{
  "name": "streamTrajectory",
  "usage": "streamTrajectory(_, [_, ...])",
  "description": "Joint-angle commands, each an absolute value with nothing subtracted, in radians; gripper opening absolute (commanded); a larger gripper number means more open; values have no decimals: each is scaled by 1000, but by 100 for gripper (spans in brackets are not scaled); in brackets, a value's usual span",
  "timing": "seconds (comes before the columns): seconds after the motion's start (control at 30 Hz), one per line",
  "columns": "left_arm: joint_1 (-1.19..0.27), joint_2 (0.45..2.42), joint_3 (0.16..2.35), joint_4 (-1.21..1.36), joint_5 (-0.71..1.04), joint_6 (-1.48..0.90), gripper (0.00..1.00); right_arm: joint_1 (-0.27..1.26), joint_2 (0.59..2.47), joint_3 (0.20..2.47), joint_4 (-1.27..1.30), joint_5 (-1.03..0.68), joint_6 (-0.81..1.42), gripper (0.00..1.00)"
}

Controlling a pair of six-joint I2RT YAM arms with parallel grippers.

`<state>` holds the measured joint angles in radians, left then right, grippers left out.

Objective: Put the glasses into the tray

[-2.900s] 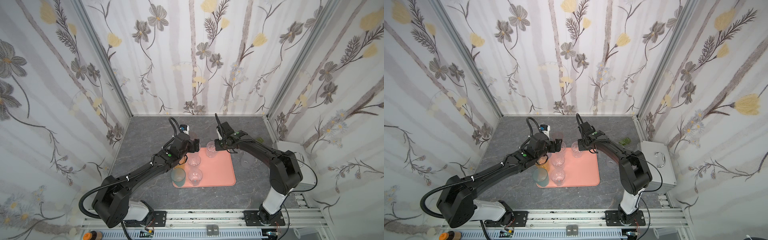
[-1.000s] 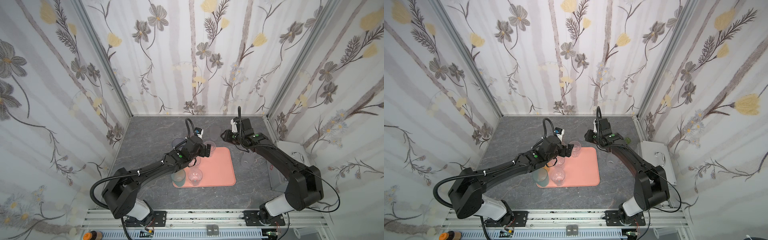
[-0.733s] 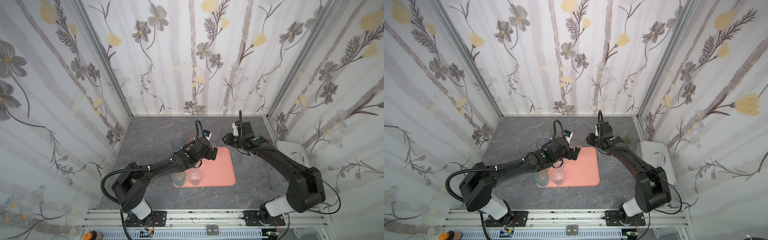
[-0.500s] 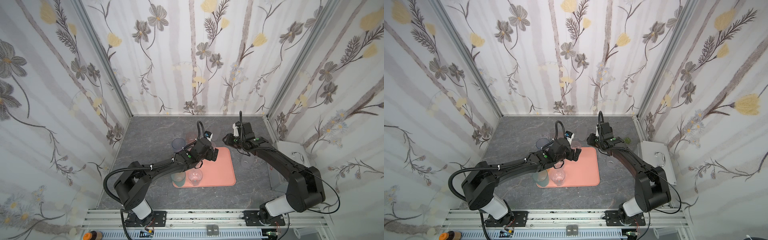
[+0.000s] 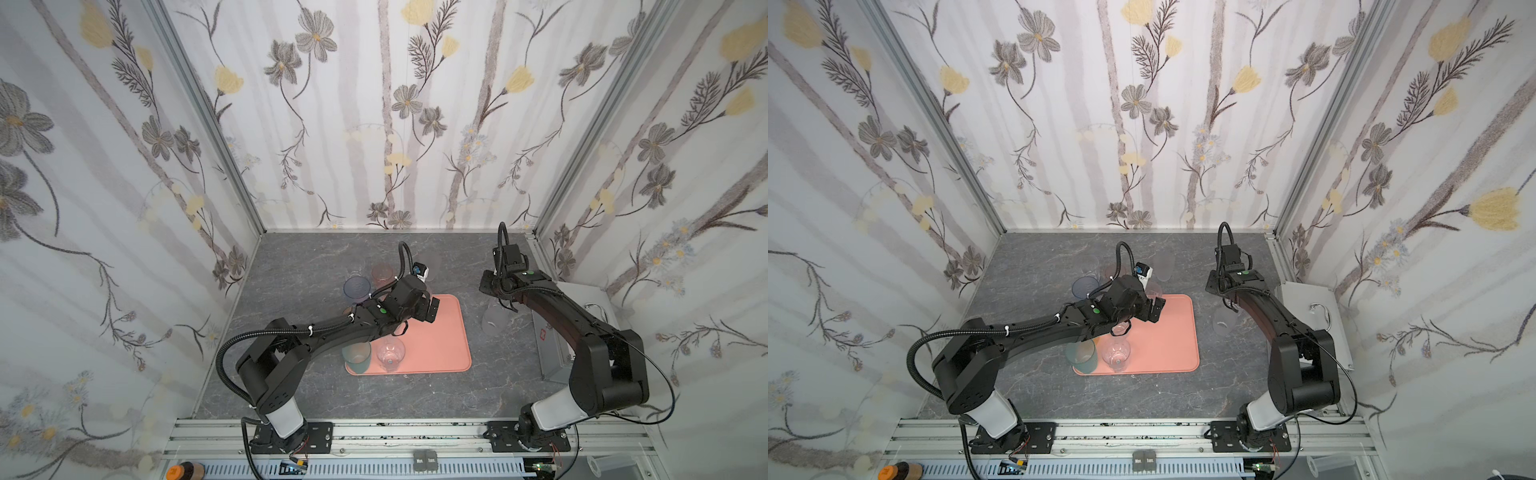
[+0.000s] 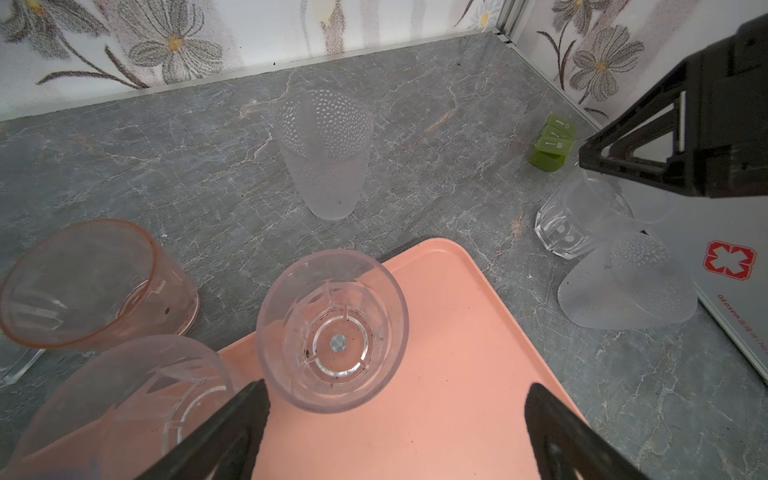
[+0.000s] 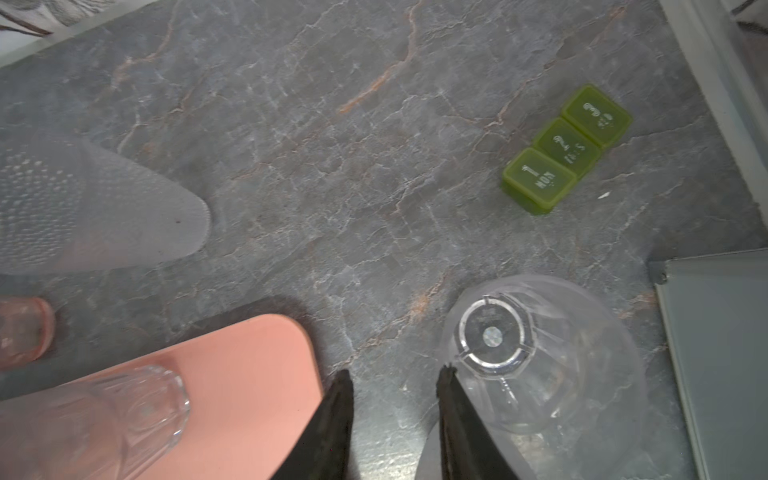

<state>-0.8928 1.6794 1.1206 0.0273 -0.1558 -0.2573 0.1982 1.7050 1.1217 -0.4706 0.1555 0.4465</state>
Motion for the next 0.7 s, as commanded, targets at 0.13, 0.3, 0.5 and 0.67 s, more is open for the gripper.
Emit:
streamTrajectory(0.13, [-895, 1674, 1121, 51, -159, -252, 99, 196, 1767, 1132, -478, 239, 407, 32])
streamTrajectory(0.3, [-895, 1679, 1120, 51, -157, -252, 99, 196, 1796, 1135, -467, 256, 399, 29])
streamTrajectory(0.5, [-895, 1682, 1122, 51, -153, -252, 99, 197, 1831, 1137, -447, 255, 379, 17])
streamTrajectory(0.67, [-895, 1678, 1116, 51, -157, -252, 99, 225, 1816, 1150, -446, 262, 344, 8])
